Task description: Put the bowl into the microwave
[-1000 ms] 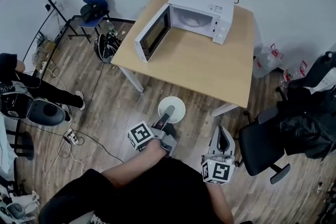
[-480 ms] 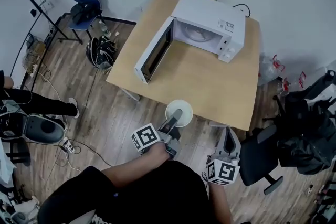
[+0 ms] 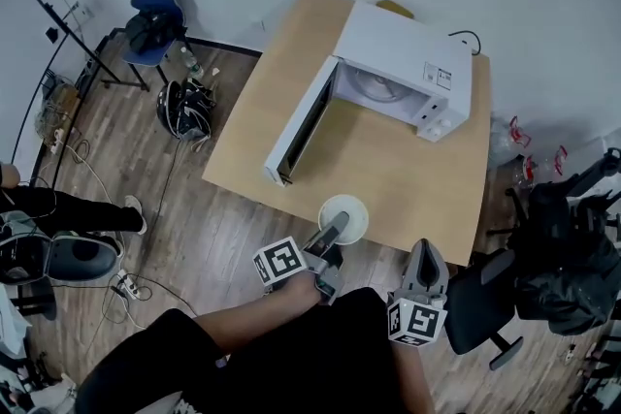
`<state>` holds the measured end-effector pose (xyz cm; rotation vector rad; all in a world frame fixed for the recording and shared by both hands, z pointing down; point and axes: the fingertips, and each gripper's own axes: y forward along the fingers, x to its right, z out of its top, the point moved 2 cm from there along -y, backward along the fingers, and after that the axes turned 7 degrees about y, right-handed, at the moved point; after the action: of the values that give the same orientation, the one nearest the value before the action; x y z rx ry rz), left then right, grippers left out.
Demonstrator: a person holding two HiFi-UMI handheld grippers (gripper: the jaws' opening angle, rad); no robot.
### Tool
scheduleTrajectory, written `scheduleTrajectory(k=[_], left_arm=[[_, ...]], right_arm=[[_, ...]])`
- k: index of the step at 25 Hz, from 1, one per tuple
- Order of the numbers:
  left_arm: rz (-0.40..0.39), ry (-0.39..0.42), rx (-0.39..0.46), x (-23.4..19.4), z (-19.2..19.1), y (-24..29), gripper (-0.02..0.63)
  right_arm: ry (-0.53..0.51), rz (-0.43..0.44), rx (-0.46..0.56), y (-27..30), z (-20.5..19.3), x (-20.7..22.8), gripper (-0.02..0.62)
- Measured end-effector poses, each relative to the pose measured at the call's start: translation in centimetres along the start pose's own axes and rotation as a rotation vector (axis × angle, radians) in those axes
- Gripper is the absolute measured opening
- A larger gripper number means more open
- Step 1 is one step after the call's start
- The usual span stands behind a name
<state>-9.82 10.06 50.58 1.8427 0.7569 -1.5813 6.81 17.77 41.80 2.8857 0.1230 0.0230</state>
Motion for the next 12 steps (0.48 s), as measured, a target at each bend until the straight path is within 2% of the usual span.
scheduleTrajectory(k=[6,12], left_arm=[[0.012,-0.010,0.009,-0.8,1.1,1.7,0.210],[0.005,-0.054,0.041,-0.9,2.3,5.0,0.212]], right_arm=[[0.021,-0.009,-0.006,2.0,0.3,0.5,0.060],[0.051,0.034,-0.003,5.1,0.3,0.9,0.060]])
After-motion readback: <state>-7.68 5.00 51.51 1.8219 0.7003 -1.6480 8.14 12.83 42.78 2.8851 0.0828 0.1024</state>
